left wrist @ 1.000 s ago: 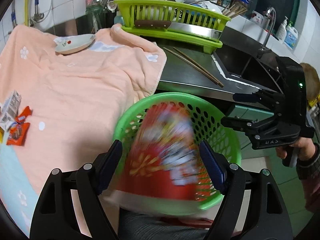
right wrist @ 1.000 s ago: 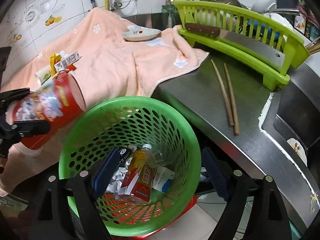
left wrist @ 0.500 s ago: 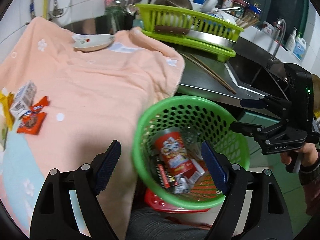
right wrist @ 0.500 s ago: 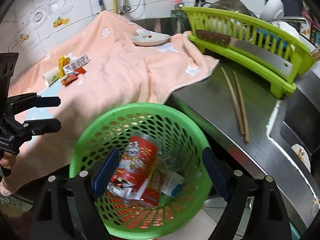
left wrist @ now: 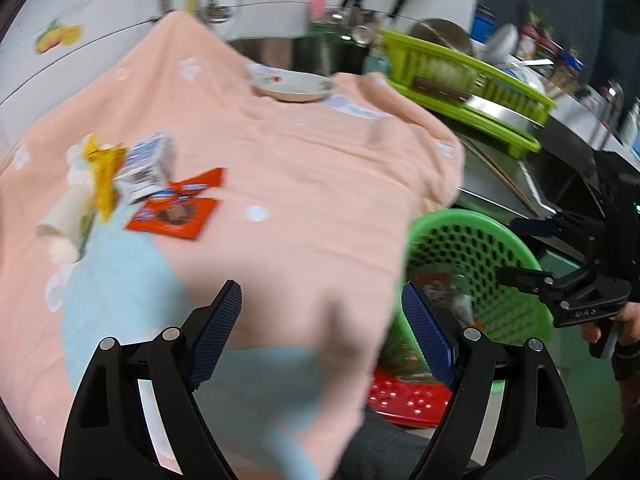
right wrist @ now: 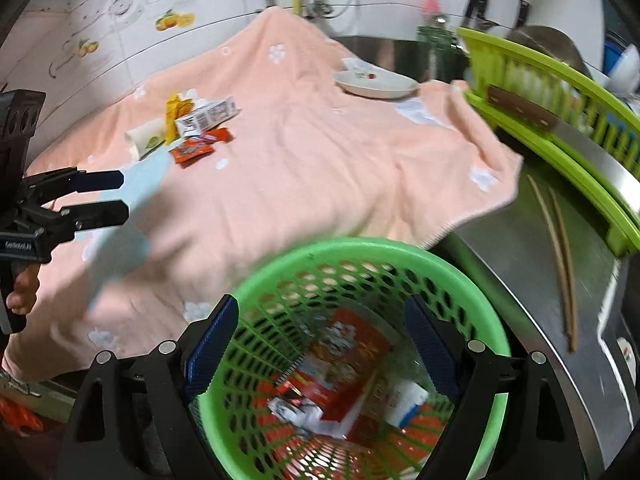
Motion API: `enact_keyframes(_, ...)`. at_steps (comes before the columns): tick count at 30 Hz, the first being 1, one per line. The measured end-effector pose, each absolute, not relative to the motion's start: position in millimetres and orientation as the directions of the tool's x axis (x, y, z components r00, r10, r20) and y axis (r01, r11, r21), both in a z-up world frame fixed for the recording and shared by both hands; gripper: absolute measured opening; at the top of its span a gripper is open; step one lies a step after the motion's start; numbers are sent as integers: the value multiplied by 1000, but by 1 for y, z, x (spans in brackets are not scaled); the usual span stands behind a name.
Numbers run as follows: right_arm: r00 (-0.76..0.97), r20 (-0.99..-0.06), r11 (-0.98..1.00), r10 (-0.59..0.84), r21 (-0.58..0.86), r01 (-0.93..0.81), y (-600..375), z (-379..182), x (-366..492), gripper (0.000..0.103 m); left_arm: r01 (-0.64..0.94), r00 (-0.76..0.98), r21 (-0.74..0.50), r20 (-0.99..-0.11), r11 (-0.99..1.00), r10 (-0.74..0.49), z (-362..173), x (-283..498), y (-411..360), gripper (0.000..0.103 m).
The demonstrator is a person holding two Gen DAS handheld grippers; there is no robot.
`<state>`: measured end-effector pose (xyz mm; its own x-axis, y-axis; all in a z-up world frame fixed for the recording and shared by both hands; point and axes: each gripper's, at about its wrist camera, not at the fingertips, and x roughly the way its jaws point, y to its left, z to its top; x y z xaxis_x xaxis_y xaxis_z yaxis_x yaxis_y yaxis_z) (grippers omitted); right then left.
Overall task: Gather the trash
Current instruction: 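Grasp the yellow snack wrapper with the right gripper while the left gripper approaches the white paper cup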
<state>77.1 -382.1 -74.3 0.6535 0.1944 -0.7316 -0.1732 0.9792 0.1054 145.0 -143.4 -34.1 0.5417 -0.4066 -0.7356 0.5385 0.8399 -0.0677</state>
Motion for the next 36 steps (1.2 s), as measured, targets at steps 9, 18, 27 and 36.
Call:
enact_keyframes(9,636,-726,956,260,102,-274,-333,-64,119,82,382,625,-56,-719,922,-303,-24,185,-68,81)
enact_keyframes(18,603,-724,919,335,108,-380,-276,-57,169,82,252,667,-35,-718,967,-199,-21,224,-5,81)
enact_keyframes(27,581,-702,880,412,140,-455,-220,-42,229,78,170,677,1,-727,985,-116,-24,266,39,81)
enact_keyframes(36,526,-670,834,523,277,-477,-171,-28,293,68,135,682,-11,-724,991,-101,-25,279,65,81)
